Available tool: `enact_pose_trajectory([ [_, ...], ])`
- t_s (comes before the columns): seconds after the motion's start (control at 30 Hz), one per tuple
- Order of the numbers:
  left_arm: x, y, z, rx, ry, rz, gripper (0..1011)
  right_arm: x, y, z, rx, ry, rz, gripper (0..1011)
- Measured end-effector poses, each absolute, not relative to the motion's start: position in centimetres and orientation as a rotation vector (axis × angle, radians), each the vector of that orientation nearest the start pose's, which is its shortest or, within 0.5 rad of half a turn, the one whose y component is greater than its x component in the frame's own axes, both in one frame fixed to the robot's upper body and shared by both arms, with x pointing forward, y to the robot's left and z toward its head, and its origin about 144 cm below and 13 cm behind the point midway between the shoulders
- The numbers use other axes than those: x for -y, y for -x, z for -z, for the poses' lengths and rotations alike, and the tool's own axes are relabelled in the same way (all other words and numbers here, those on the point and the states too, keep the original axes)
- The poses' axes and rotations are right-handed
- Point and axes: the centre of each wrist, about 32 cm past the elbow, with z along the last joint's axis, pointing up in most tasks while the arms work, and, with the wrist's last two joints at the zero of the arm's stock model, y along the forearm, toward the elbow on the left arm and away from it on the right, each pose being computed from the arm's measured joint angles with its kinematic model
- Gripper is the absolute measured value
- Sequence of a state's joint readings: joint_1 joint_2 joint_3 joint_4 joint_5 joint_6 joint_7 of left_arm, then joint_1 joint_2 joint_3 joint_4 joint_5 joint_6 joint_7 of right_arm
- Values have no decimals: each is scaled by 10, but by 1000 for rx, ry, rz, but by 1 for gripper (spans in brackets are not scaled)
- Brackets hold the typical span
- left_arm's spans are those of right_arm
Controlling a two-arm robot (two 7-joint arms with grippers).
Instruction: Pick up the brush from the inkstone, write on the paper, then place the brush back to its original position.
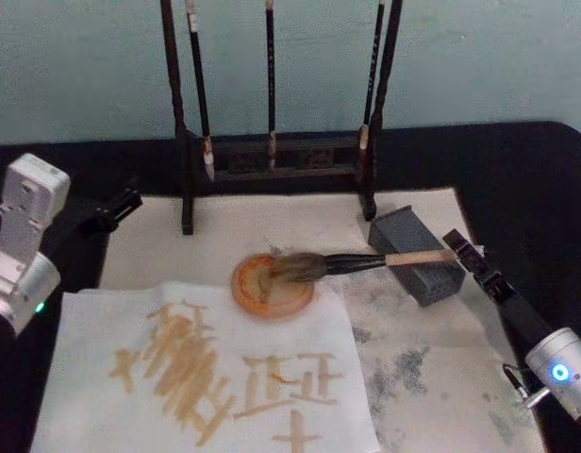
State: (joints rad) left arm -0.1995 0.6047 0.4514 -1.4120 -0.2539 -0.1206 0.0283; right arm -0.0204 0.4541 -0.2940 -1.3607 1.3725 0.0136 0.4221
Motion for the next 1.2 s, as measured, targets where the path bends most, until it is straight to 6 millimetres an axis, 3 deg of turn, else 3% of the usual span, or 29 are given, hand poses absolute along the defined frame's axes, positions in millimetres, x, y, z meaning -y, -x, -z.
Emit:
enact_pose_trajectory([
  [0.47, -310, -489, -1140, 285, -304, -1248, 1002, 304, -429, -1066, -858, -549, 1046, 970],
  [0.67, -310, -489, -1140, 285, -304, -1248, 1000, 304, -429, -1066, -858, -549, 1047, 814],
  [0.77, -310, -489, -1140, 285, -304, -1248, 1002, 304, -429, -1066, -857, -549, 1047, 679],
  [0.9, -310, -489, -1140, 285, -305, -1248, 1002, 304, -428, -1066, -857, -549, 1048, 598],
  [1.0, -310, -489, -1140, 285, -304, -1248, 1002, 304, -428, -1066, -857, -550, 1048, 501],
  [1.03, -310, -489, -1140, 285, -304, -1248, 1002, 304, -428, -1066, -857, -550, 1048, 425],
  [1.2, -310, -489, -1140, 285, -304, -1248, 1002, 304, -428, -1066, -857, -550, 1048, 282],
])
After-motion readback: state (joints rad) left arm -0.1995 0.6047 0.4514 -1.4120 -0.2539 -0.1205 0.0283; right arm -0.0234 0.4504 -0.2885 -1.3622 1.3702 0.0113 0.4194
